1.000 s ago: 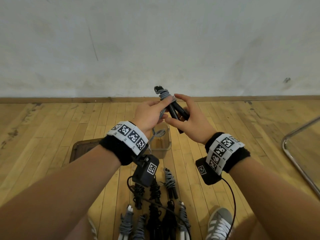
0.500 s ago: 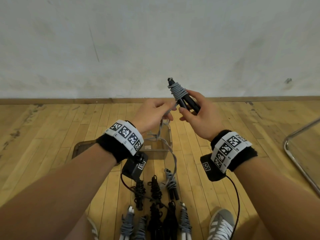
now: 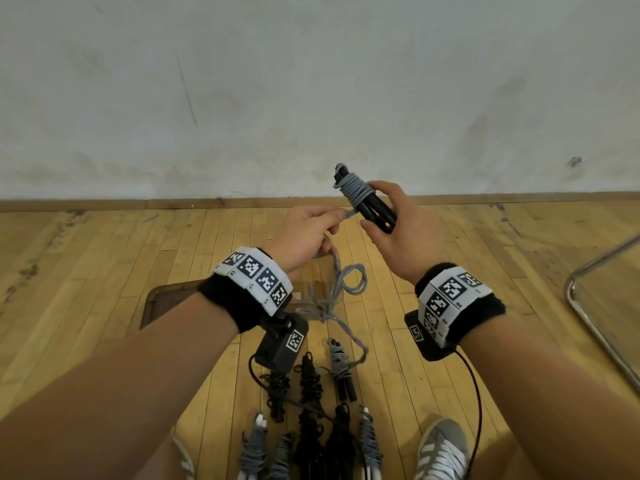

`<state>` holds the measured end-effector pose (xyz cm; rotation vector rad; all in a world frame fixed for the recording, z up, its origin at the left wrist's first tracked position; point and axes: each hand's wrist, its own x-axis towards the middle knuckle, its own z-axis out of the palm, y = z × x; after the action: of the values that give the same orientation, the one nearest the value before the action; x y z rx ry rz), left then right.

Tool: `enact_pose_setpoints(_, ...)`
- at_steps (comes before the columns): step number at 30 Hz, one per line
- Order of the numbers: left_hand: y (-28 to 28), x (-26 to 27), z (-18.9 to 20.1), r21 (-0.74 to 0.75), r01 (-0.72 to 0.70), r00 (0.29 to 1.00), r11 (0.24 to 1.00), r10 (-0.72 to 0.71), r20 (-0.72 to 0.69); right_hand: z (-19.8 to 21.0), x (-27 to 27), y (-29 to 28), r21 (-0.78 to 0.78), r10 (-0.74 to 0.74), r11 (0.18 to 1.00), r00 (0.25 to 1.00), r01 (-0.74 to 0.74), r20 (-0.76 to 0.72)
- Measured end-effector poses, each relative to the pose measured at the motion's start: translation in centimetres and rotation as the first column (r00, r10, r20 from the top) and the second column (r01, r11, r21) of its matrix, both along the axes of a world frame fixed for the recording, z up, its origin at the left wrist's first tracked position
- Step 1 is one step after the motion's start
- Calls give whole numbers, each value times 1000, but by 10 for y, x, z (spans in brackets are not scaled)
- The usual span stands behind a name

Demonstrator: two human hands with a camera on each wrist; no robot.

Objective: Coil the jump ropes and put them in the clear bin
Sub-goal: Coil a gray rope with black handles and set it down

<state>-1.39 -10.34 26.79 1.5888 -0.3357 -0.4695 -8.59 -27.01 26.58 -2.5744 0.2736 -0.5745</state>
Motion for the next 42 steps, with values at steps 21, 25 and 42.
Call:
enact_pose_setpoints(21,1,2,-5,-105,-187,974,977,171,-146,-15,6,16,386,264,877,958,-285,108)
enact_pose_setpoints(25,2,0,0,-149,-82,987,985,59,-150,-12,3,16,582,264,775,963,-246,56)
enact_pose_setpoints(42,14,14,3,107,107,990,988,-116,80,1,-3,4,295,120,943,983,-156,137)
